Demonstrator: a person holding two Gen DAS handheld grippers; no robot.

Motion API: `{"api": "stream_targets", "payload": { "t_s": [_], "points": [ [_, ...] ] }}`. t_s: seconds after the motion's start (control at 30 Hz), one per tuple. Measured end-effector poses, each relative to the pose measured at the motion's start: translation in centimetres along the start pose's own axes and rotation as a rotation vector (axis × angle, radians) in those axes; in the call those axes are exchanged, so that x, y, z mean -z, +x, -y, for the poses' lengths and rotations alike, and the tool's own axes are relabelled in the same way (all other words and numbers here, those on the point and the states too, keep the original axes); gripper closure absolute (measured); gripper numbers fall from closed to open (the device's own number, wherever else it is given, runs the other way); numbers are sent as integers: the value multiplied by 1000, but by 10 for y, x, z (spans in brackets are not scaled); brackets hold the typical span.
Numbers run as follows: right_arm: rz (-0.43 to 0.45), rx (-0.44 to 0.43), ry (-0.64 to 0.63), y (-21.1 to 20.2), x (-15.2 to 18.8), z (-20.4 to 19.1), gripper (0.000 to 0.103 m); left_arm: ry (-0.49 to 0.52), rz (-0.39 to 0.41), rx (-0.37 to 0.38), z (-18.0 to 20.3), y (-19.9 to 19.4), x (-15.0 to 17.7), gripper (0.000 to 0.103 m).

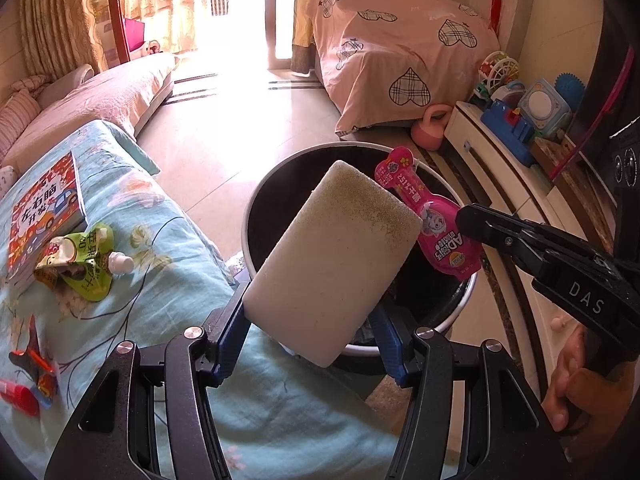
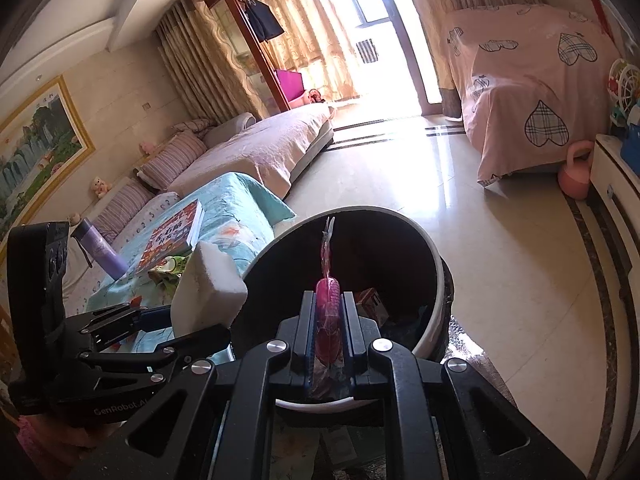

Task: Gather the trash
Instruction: 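Carry the sponge and pink bottle over the bin and open both tools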

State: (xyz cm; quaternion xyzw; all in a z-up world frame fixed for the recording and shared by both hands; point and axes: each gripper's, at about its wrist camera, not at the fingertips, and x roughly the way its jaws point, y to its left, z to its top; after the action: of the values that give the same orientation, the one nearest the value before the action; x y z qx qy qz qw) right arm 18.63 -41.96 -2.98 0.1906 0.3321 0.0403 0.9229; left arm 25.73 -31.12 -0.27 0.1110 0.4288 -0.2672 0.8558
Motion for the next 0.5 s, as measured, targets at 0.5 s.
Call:
{"api": "stream_targets", "payload": {
  "t_s": [0.5],
  "points": [
    [-29, 13, 18, 17, -6, 10, 91, 8, -42, 16, 0, 17, -13, 40]
  ]
}}
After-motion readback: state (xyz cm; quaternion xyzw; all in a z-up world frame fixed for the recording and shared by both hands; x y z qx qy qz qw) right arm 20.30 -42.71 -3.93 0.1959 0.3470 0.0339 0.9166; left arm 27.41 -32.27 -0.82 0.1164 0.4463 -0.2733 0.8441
